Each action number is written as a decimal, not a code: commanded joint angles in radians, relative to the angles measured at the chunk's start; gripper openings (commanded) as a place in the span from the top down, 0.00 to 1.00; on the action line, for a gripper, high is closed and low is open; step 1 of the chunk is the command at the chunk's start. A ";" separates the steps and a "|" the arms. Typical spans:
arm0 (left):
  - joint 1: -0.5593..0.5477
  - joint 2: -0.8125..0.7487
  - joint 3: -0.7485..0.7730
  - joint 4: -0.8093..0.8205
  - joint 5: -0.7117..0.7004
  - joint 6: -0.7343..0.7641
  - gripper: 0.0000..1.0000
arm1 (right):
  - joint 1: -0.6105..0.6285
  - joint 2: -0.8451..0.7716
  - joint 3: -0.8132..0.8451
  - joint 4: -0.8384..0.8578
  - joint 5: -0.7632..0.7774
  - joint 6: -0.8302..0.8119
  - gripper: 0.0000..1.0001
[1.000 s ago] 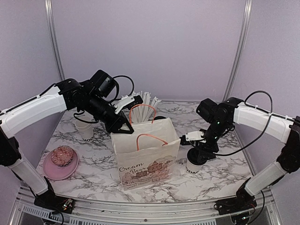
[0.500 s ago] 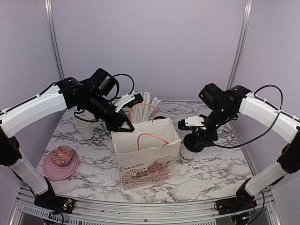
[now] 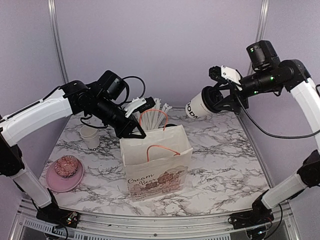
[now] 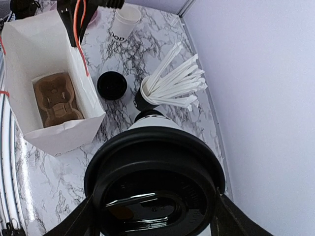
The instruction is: Pack the takeout coffee
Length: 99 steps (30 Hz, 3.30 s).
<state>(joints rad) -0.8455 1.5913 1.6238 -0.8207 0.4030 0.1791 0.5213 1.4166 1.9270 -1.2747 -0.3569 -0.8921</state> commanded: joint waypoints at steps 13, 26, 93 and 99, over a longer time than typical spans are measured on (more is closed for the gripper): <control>-0.012 0.057 0.083 -0.020 0.026 -0.037 1.00 | 0.214 -0.042 0.047 -0.098 -0.164 -0.037 0.53; -0.044 0.087 0.122 -0.034 0.016 -0.032 0.99 | 0.392 0.130 0.027 -0.012 0.024 0.036 0.55; -0.027 0.238 -0.121 0.315 0.056 -0.138 0.39 | 1.026 -0.229 -0.796 0.247 0.681 0.010 0.66; -0.042 0.290 -0.124 0.324 0.104 -0.146 0.41 | 1.027 -0.235 -0.816 0.300 0.820 -0.002 0.67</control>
<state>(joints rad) -0.8749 1.8446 1.5097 -0.5201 0.4557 0.0422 1.5410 1.2018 1.1027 -1.0485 0.3580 -0.8837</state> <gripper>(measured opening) 0.591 0.691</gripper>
